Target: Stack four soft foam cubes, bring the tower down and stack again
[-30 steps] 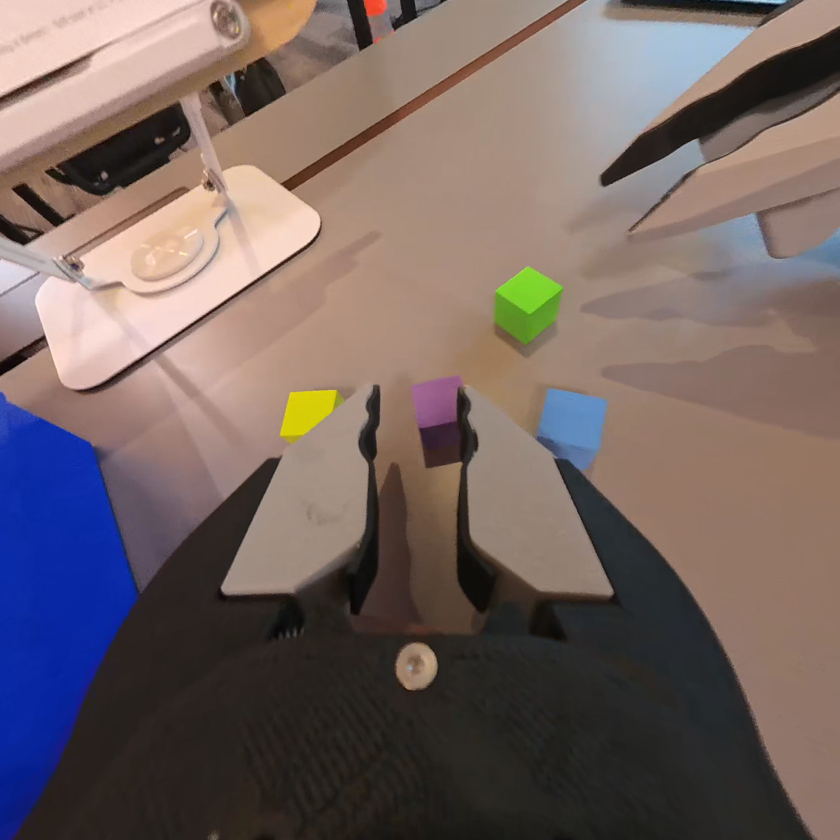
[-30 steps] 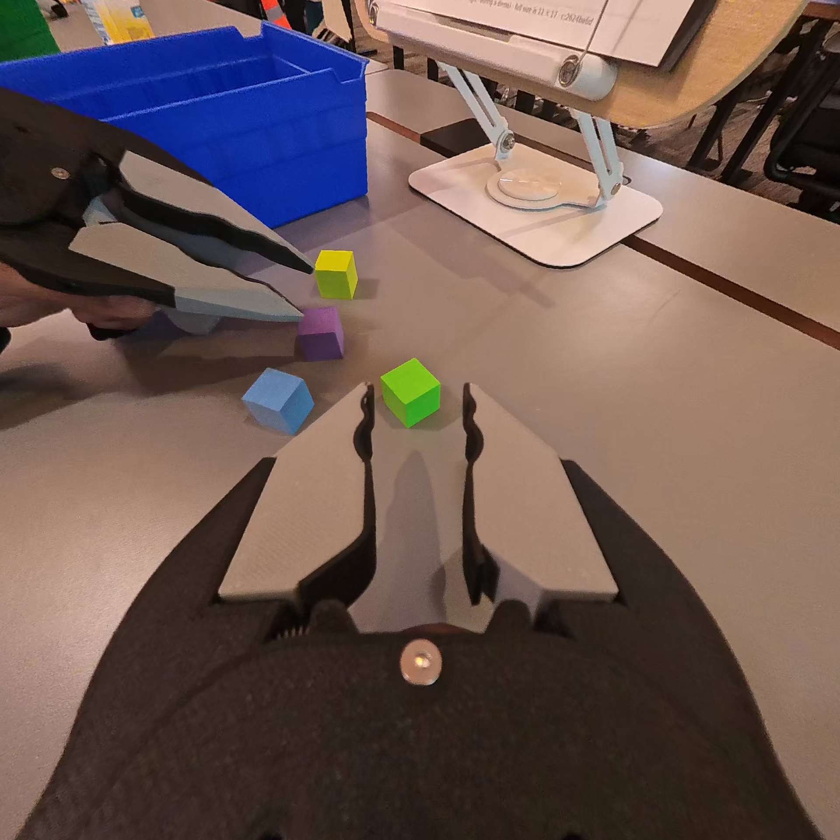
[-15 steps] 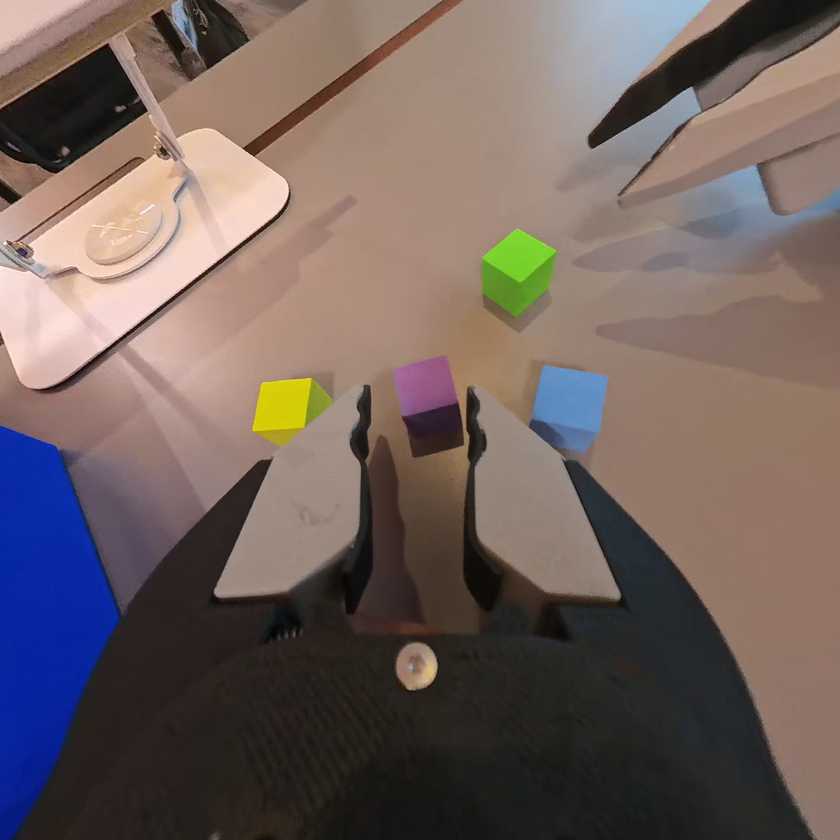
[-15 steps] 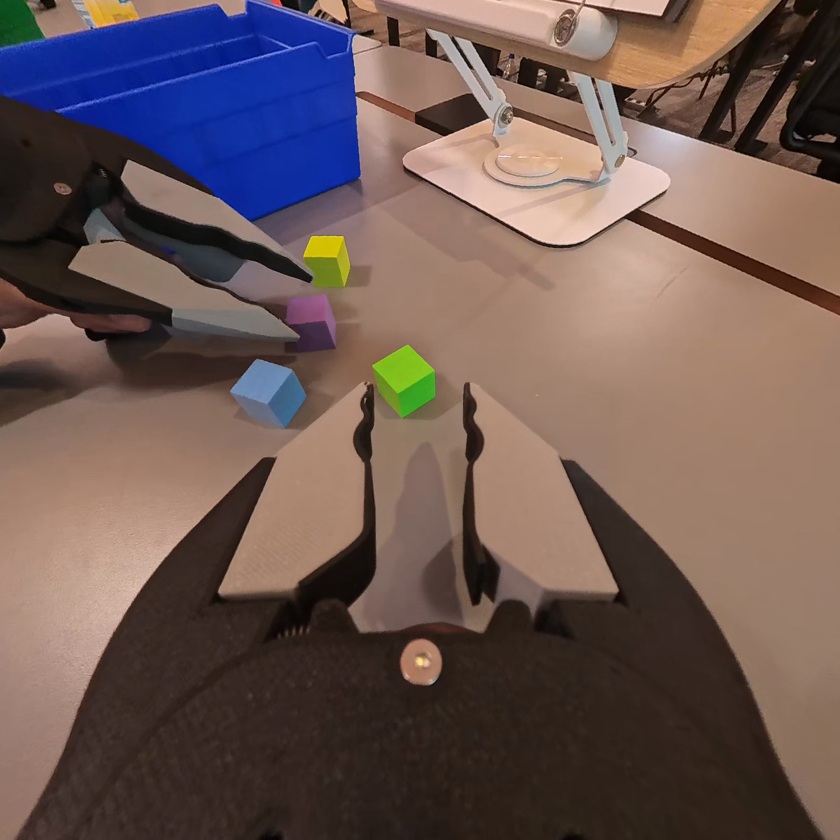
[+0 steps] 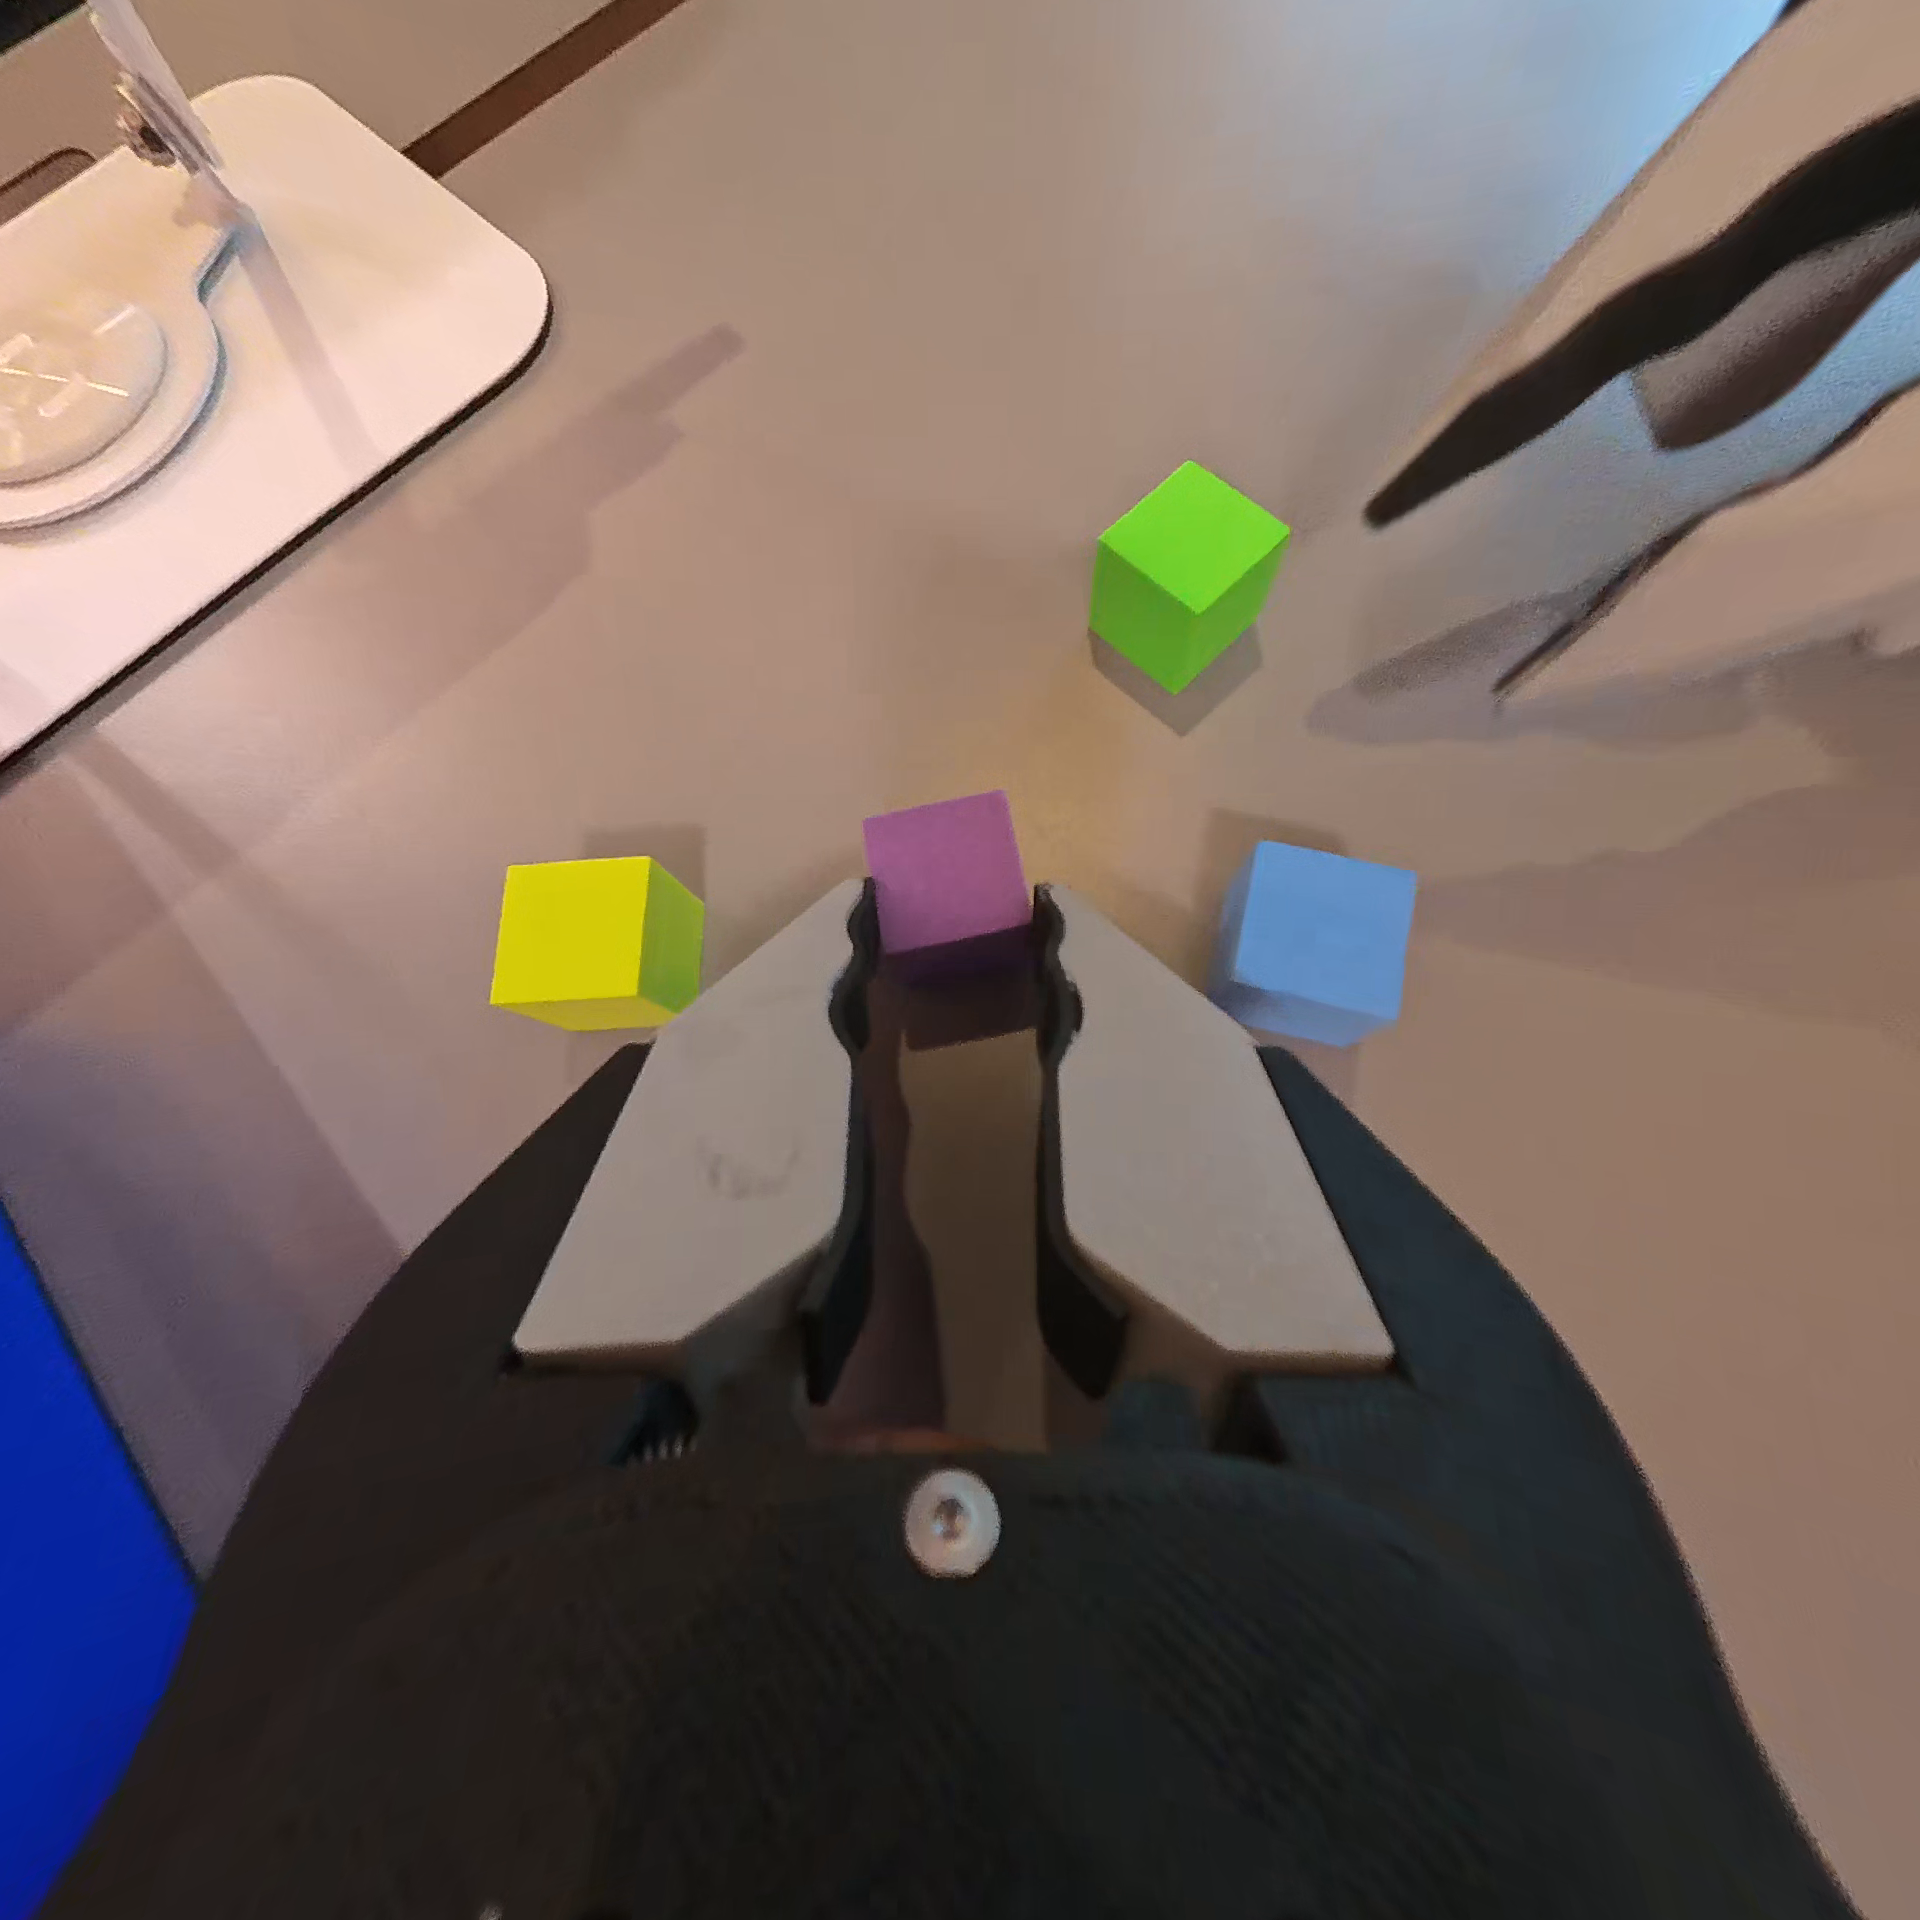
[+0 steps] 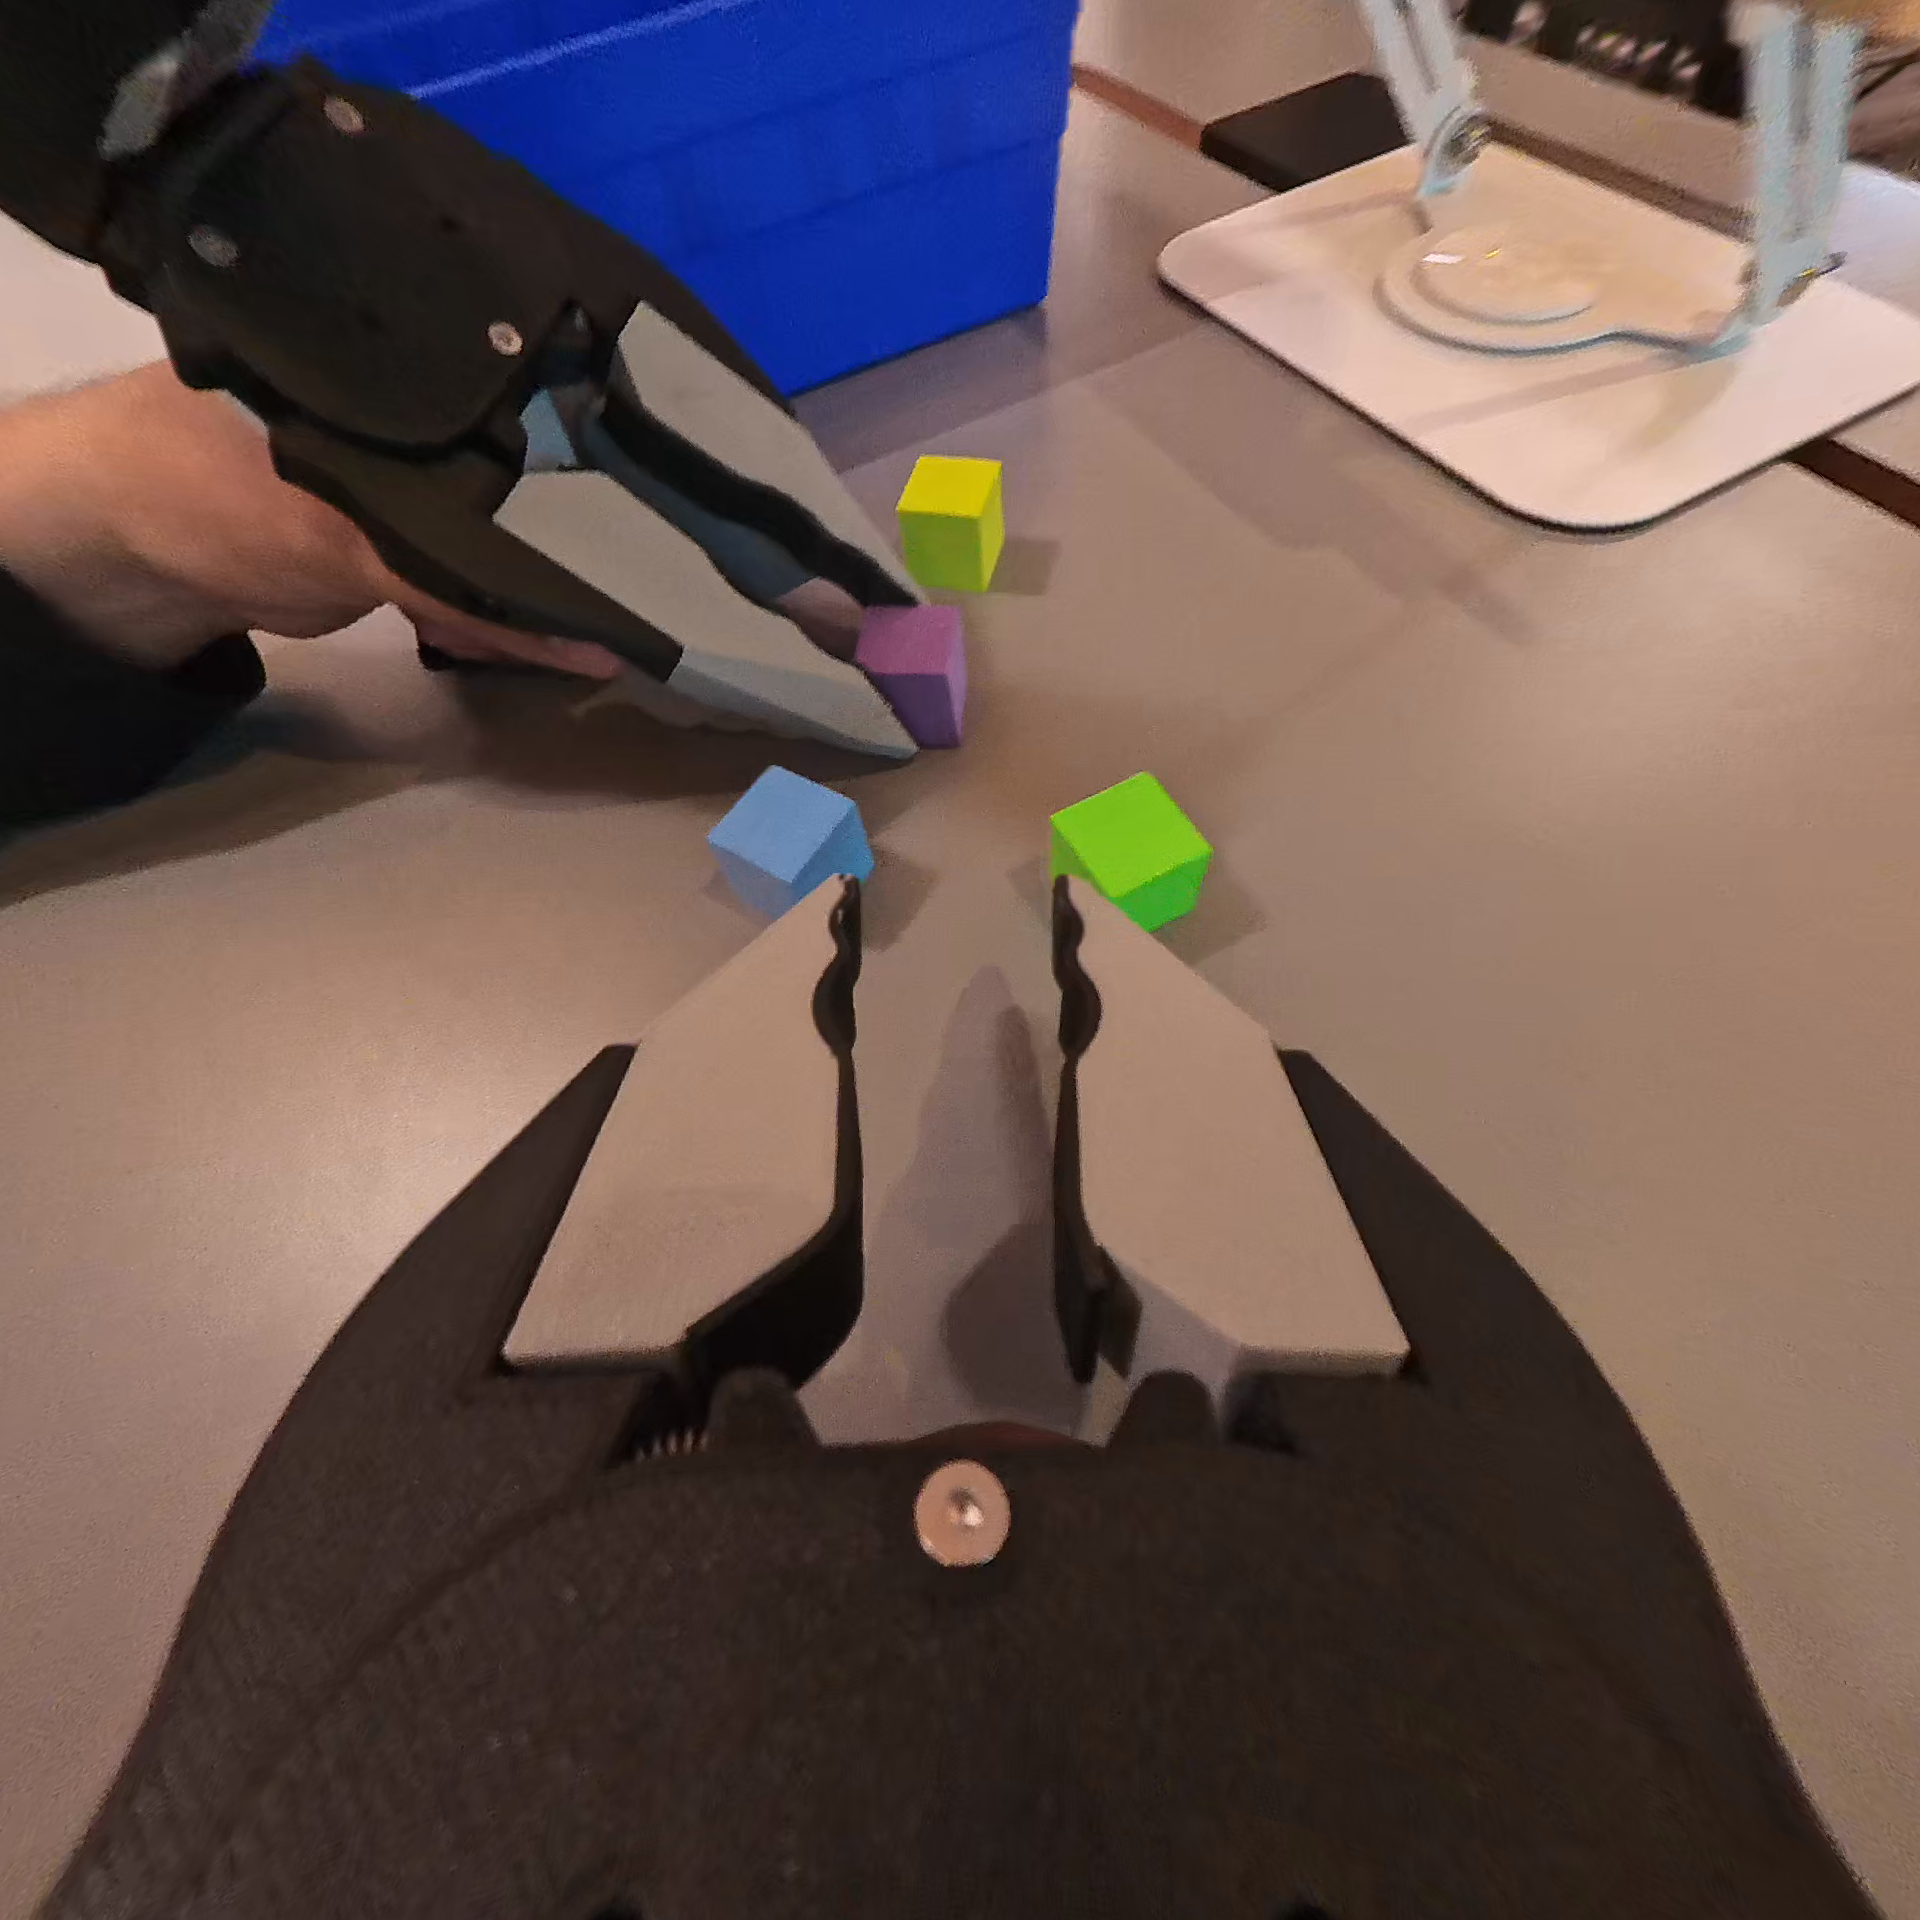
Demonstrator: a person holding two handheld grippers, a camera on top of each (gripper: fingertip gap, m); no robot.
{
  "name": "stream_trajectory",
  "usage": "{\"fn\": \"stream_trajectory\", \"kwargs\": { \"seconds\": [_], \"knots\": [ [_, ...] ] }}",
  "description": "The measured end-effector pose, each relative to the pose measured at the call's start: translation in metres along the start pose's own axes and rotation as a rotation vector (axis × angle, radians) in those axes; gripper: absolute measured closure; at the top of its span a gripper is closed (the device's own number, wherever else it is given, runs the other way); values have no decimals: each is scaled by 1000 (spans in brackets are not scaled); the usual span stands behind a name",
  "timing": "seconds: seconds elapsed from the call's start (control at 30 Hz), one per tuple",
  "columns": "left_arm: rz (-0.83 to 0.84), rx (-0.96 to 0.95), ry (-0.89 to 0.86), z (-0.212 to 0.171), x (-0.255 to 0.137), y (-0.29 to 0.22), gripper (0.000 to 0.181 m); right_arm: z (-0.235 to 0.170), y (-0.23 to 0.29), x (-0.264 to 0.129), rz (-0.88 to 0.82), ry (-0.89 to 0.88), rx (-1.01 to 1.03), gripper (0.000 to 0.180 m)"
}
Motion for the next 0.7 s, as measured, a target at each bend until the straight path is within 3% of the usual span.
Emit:
{"fn": "stream_trajectory", "kwargs": {
  "seconds": [0.33, 0.53, 0.7],
  "knots": [
    [-42, 27, -105, 11, -21, -3, 153, -15, 18, 27, -36, 173, -170, 154],
    [-192, 119, -161, 19, -43, -27, 154, -14, 37, 25, 62, 150, -217, 151],
    [-222, 183, -176, 20, -45, -37, 154, -14, 21, 17, -1, 148, -214, 151]
  ]
}}
Point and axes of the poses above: each gripper's, where its closed fingertips meet, x out along the fingers, z out of its top, y = z × x across the jaws, the point moved 2 cm from there along -x, back along the fingers
